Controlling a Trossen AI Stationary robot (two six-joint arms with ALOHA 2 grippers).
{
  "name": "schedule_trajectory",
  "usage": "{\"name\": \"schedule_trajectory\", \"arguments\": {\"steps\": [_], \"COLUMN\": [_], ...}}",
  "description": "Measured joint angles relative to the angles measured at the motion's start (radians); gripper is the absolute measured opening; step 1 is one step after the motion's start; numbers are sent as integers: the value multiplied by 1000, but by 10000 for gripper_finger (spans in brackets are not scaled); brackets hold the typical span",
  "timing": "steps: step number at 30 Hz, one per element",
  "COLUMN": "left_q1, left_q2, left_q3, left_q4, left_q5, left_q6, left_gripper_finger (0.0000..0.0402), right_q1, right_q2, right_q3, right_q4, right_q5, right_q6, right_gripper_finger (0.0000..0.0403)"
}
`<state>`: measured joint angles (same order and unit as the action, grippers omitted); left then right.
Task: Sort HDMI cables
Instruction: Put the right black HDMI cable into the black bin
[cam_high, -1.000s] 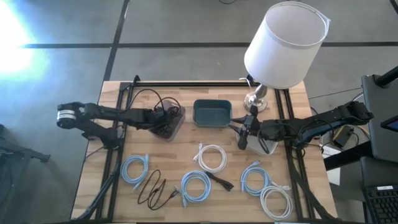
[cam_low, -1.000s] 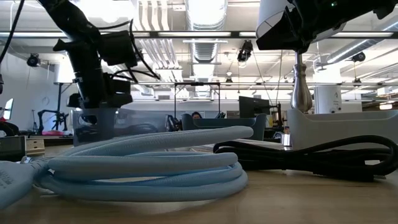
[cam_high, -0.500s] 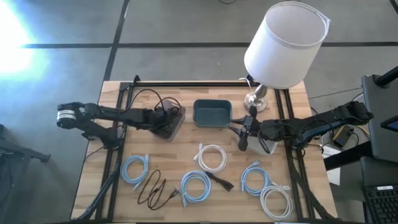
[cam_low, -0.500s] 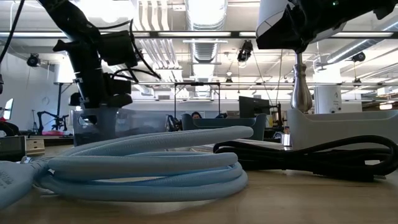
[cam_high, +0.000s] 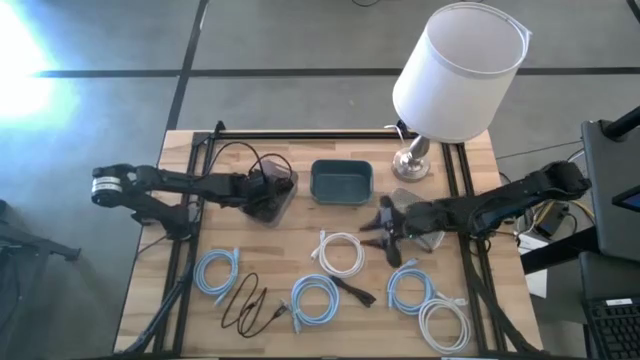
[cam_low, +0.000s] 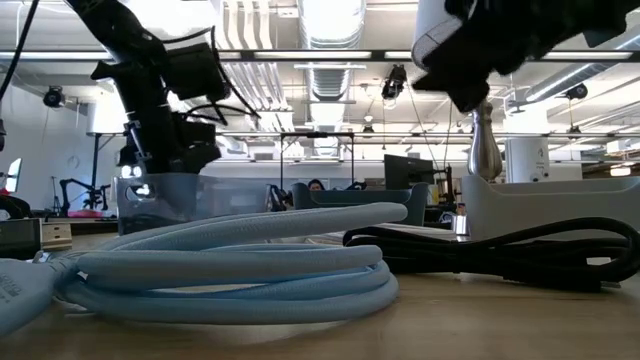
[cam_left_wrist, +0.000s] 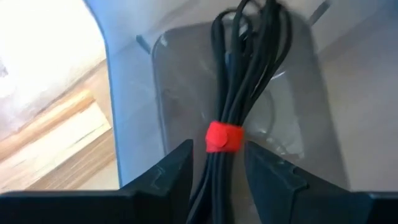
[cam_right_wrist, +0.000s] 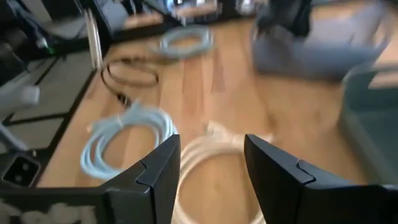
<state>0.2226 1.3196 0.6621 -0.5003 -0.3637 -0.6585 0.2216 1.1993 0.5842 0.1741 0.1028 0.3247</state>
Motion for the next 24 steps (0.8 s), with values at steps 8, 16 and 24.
{"name": "schedule_trajectory", "arguments": {"steps": [8,16,24], "left_q1": [-1,-8,-11], "left_q2": [-14,-15,-15], "left_q3": [87,143,136], "left_q4": [-1,8,8], "left_q5": [65,188,189], "left_q6": [48,87,92], "left_gripper_finger": [145,145,145], "right_q1": [71,137,183], "right_q2": [183,336,495], "right_q3": [0,39,140], "right_q4": [3,11,17], "right_q5": [-98,-208,-292], "right_q6": [72,158,244], "right_gripper_finger": [175,173,171]}}
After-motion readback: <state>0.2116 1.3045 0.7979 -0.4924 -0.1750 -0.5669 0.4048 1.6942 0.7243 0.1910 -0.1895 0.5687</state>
